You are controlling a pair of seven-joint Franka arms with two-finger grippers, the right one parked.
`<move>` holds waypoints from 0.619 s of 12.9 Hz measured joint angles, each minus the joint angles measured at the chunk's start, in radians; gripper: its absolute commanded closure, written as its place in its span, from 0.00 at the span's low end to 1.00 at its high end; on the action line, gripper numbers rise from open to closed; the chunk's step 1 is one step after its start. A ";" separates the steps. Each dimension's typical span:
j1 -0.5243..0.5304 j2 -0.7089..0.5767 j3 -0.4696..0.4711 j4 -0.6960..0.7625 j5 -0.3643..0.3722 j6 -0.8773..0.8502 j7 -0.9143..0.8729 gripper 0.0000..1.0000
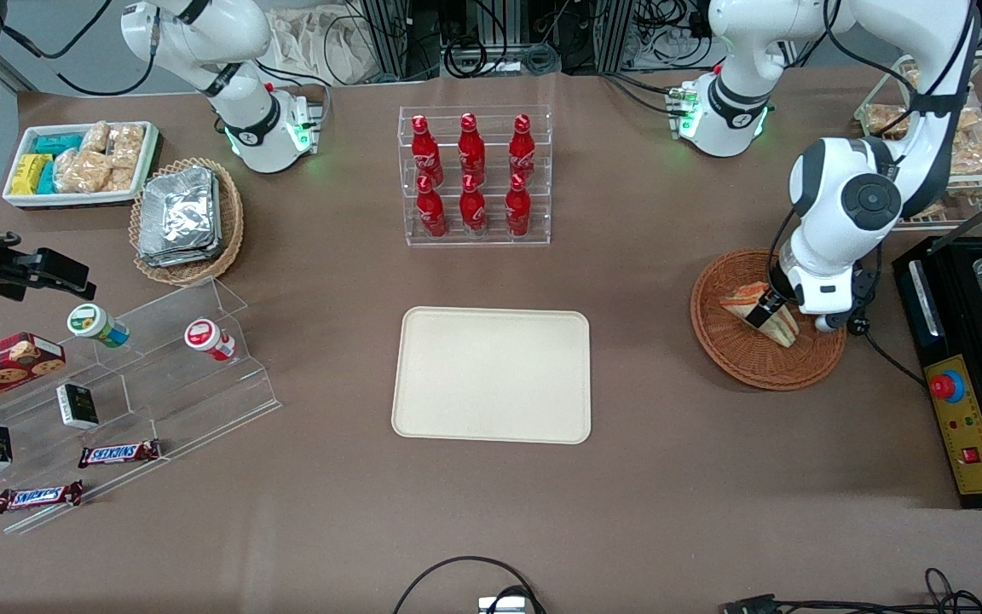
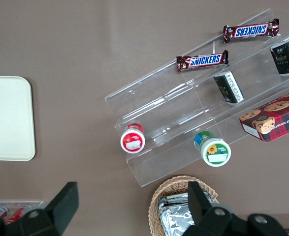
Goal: Place sandwich from basket to tray
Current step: 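Lower the open left gripper around the sandwich and close it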
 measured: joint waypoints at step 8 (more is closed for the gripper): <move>0.023 0.043 0.000 -0.050 0.000 0.111 0.000 0.10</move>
